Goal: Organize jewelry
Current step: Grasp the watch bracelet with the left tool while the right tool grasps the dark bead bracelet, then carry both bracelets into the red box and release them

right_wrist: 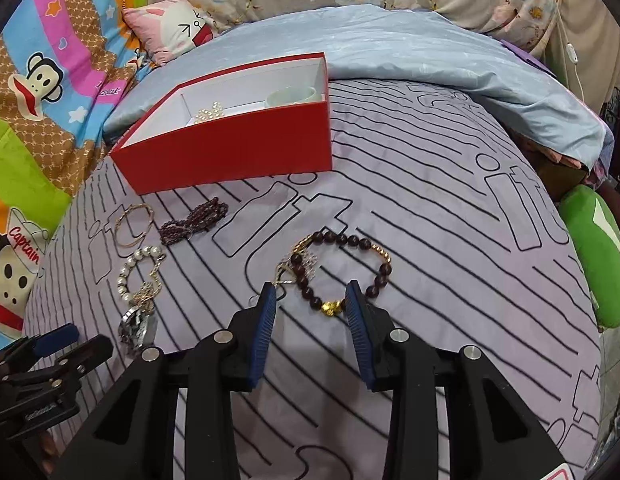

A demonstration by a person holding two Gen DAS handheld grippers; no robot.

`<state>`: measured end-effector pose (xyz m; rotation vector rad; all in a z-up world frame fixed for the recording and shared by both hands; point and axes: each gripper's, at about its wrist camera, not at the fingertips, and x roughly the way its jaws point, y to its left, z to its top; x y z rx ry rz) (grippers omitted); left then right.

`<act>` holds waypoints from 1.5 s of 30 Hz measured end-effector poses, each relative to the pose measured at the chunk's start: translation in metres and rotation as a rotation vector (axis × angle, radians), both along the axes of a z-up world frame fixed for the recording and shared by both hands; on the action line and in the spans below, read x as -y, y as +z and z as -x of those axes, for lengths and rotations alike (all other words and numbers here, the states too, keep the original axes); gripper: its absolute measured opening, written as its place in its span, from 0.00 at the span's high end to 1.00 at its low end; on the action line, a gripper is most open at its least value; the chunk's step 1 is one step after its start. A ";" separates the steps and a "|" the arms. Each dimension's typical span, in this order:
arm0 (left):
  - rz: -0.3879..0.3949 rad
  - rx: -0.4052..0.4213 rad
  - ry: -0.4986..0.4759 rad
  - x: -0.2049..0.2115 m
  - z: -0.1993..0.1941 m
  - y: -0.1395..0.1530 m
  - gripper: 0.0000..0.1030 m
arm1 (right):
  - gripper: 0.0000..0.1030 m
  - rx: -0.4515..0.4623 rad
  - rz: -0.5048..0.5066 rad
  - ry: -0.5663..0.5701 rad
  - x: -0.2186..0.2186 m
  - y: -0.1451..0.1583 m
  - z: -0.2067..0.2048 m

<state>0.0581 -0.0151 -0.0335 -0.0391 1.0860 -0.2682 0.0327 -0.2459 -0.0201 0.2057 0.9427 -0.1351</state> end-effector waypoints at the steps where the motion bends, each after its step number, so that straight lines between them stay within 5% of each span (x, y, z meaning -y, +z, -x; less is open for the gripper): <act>1: 0.010 -0.001 -0.004 0.000 0.000 0.001 0.29 | 0.67 -0.001 0.001 0.001 0.001 -0.001 -0.002; 5: 0.050 -0.005 -0.040 0.009 0.003 0.004 0.29 | 0.68 -0.021 0.000 0.011 0.005 -0.009 -0.008; 8: 0.070 -0.024 -0.070 0.019 0.002 0.001 0.29 | 0.77 -0.033 0.011 0.018 0.004 -0.015 -0.009; 15: 0.050 -0.014 -0.087 0.036 -0.005 -0.004 0.49 | 0.93 -0.044 -0.006 0.010 0.011 -0.020 -0.005; 23: 0.063 -0.014 -0.135 0.041 -0.004 -0.005 0.77 | 0.93 -0.033 -0.093 -0.004 0.016 -0.014 0.007; 45: 0.106 0.078 -0.136 0.016 0.016 0.042 0.80 | 0.93 0.170 -0.118 0.034 0.003 0.075 0.035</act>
